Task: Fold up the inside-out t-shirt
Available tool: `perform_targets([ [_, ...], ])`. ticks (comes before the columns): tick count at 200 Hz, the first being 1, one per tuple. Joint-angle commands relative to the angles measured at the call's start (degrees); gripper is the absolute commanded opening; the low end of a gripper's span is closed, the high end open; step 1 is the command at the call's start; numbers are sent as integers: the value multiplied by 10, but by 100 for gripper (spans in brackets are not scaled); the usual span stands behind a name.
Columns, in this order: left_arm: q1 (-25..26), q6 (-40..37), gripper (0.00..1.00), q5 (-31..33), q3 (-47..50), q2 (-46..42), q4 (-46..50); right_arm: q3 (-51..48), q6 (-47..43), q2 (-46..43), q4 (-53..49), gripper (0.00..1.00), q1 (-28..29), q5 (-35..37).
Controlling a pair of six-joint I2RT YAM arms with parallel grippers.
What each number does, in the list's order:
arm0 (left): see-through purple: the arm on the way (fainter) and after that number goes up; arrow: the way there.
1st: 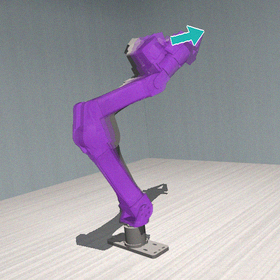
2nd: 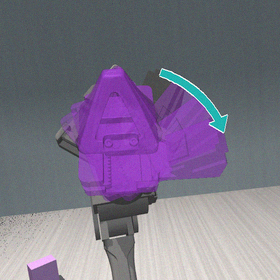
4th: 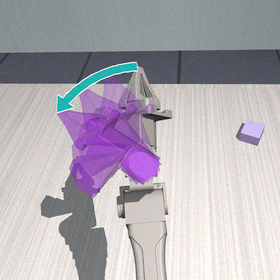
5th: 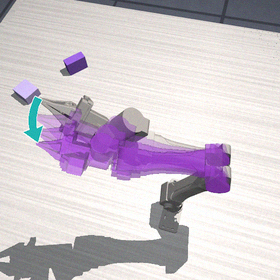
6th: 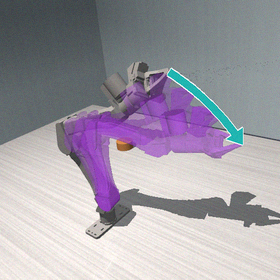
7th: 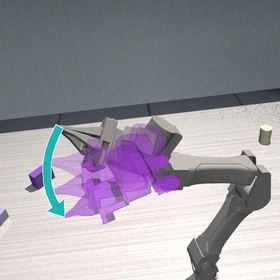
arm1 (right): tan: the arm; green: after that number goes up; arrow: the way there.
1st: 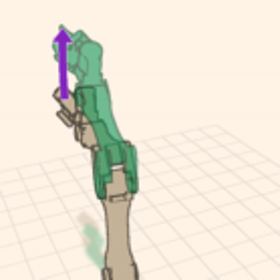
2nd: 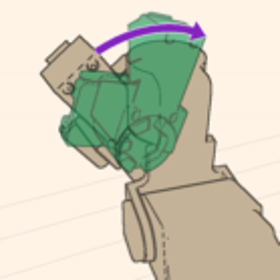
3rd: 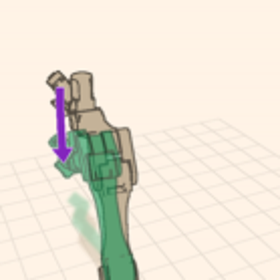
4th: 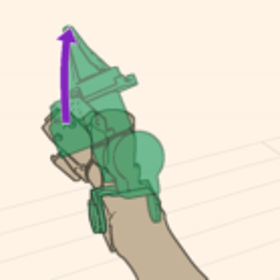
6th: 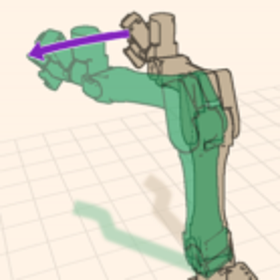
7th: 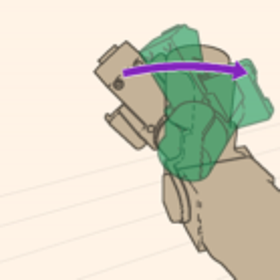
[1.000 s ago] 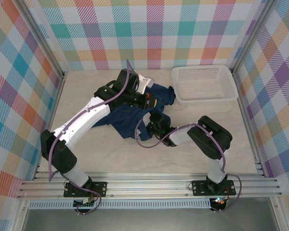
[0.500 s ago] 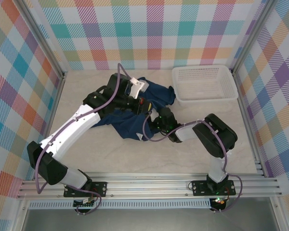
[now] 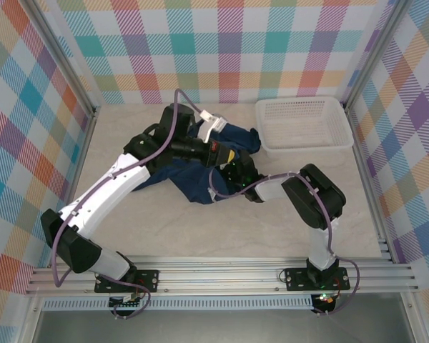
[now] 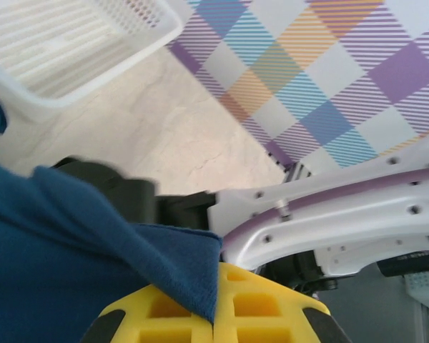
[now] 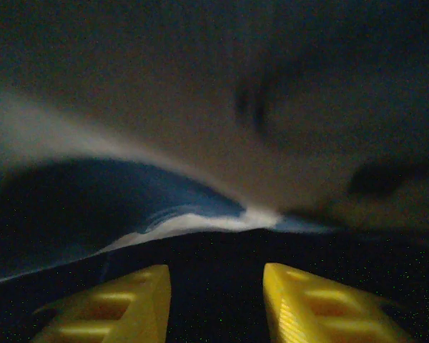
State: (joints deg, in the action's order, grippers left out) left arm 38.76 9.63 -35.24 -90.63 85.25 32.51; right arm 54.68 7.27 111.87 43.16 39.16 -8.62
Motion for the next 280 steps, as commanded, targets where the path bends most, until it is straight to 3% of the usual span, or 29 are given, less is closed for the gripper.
perform_targets([
  [1,24,5,0,-39,-41,11,-28,30,26,15,-52,41,8,28],
  [71,32,-6,0,-56,-38,-29,-42,43,127,22,-170,46,7,110],
  [111,32,-29,0,10,49,-108,-33,12,140,-21,-207,48,-15,105],
  [161,19,-33,0,148,118,-164,-3,-41,93,-91,-178,51,-35,8],
  [212,22,-2,0,18,88,-139,-65,8,118,-59,-240,51,-26,49],
  [280,55,-6,0,-3,-67,-51,-55,52,146,-13,-323,58,15,136],
])
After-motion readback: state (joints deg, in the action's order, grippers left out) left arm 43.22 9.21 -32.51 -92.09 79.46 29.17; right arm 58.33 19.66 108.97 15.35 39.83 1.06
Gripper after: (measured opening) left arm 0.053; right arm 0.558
